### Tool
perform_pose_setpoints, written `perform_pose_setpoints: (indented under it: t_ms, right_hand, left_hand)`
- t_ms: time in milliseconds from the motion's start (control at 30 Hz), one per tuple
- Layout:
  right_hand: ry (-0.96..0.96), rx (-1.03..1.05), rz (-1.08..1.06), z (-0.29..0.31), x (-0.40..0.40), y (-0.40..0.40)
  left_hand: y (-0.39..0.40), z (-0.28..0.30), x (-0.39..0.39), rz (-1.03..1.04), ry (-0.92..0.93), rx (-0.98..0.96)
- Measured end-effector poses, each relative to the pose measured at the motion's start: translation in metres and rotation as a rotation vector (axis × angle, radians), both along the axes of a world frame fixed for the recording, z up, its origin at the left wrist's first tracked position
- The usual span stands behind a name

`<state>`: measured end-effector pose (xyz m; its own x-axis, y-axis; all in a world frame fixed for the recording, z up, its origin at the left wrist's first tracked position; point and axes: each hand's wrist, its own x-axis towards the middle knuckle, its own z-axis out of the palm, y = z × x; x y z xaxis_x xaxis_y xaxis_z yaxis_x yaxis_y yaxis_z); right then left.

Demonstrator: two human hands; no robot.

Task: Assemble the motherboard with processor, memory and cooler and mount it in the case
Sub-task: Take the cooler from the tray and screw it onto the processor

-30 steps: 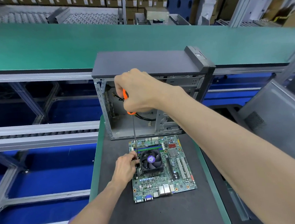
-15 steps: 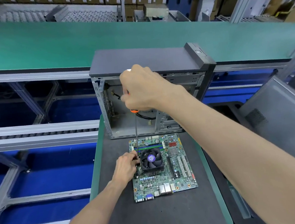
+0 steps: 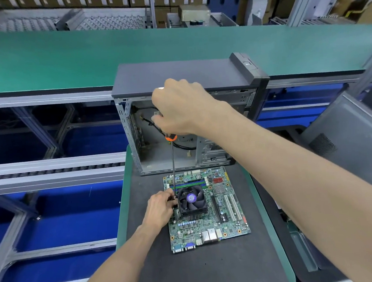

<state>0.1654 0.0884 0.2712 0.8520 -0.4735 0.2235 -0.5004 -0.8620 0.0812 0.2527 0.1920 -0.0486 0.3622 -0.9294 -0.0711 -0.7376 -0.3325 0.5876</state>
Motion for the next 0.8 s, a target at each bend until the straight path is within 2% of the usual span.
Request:
perform_pose_setpoints:
  t_ms: [67, 133, 200, 400, 433, 533, 600, 700, 800]
  right_hand:
    - [0.023, 0.055, 0.037, 0.003, 0.002, 0.002]
    - [0.051, 0.240, 0.099, 0.008, 0.004, 0.004]
    - [0.040, 0.312, 0.119, 0.006, 0.003, 0.004]
    - [-0.047, -0.038, 0.017, -0.005, 0.002, 0.007]
    - [-0.039, -0.020, 0.018, -0.003, 0.002, 0.005]
    - [-0.030, 0.243, 0.089, 0.001, -0.003, -0.002]
    - [-0.040, 0.303, 0.111, -0.002, -0.004, -0.003]
    - [-0.094, 0.121, 0.056, -0.009, 0.000, 0.003]
    - [-0.051, -0.062, -0.008, -0.006, -0.001, 0.008]
  left_hand:
    - [0.000, 0.002, -0.001, -0.008, -0.005, 0.007]
    - [0.000, 0.001, -0.001, -0.010, -0.003, 0.008]
    - [-0.001, 0.001, 0.000, -0.012, -0.002, 0.009]
    - [-0.001, 0.003, 0.001, -0.023, -0.012, 0.023]
    - [0.000, 0.003, 0.001, -0.026, -0.011, 0.024]
    - [-0.001, 0.003, 0.001, -0.028, -0.003, 0.026]
    - [-0.002, 0.001, 0.003, -0.029, -0.006, 0.028]
    - [-0.002, -0.001, 0.004, -0.030, -0.008, 0.021]
    - [-0.001, 0.003, 0.004, -0.033, 0.013, 0.031]
